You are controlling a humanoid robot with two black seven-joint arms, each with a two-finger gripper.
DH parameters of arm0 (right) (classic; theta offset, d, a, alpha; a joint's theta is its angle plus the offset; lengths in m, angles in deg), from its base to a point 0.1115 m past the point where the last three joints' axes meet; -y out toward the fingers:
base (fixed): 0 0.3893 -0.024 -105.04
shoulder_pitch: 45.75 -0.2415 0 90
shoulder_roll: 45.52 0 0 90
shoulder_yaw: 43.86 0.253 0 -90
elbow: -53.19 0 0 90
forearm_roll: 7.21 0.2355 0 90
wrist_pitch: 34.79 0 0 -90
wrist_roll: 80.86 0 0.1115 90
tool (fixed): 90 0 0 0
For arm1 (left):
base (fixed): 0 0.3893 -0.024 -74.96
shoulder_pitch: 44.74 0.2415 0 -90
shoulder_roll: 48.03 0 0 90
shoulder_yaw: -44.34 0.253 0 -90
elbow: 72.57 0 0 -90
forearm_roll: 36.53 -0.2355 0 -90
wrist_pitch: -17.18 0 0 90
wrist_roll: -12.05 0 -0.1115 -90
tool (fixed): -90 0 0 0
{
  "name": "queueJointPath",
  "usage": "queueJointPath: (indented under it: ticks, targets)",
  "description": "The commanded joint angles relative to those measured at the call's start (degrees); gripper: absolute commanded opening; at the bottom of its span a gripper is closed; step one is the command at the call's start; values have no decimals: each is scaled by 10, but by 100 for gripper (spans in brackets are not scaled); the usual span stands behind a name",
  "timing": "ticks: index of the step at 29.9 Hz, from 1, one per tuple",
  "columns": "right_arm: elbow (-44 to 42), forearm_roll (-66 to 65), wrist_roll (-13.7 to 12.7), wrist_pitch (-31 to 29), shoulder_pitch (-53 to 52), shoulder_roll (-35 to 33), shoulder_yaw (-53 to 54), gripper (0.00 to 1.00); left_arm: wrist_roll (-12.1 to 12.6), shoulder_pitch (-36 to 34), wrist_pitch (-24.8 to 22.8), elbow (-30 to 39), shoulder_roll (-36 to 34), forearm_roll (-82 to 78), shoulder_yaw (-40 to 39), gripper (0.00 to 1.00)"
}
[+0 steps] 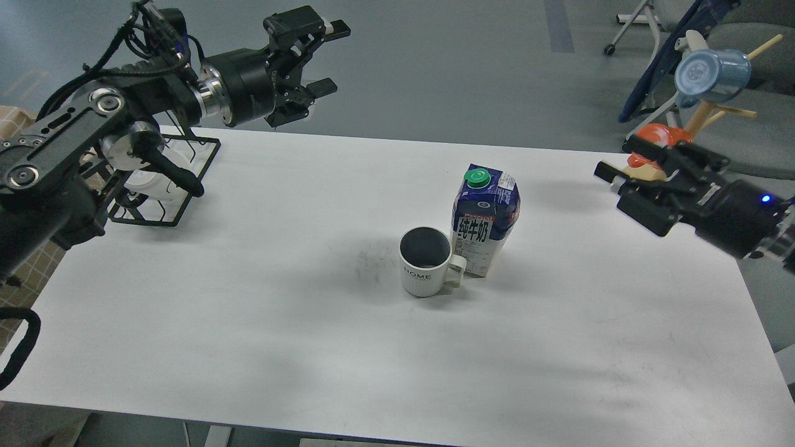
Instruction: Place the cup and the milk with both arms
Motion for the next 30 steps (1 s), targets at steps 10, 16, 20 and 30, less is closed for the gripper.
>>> queueJointPath:
  ticks: [10,16,20,30]
  targets:
    - [-240,411,0,-282,-281,72,24,99,0,-5,68,-11,21,3,-28,98]
    - [-473,424,0,-299,-377,253,28,100,-30,-30,81,-115,82,10,-77,97]
    - [-577,451,0,-301,-407,348,37,100,-103,-58,78,-188,100,10,-89,97]
    - [-608,677,0,-396,-337,456,41,99,-132,-56,-2,-328,173,83,-92,96]
